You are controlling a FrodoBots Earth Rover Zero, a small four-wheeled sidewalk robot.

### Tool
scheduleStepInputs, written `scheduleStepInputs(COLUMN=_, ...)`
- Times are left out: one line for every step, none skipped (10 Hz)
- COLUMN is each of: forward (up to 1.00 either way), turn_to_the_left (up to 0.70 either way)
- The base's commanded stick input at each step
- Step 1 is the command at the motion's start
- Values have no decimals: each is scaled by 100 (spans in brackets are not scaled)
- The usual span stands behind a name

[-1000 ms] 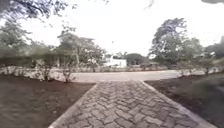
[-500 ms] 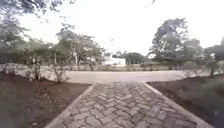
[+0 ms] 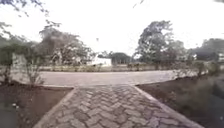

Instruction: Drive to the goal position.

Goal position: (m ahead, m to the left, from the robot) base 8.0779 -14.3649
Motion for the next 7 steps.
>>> scheduleStepInputs(forward=70, turn_to_the_left=0)
scheduleStepInputs(forward=70, turn_to_the_left=0)
scheduleStepInputs(forward=70, turn_to_the_left=0)
scheduleStepInputs(forward=70, turn_to_the_left=0)
scheduleStepInputs(forward=70, turn_to_the_left=0)
scheduleStepInputs(forward=70, turn_to_the_left=0)
scheduleStepInputs(forward=70, turn_to_the_left=0)
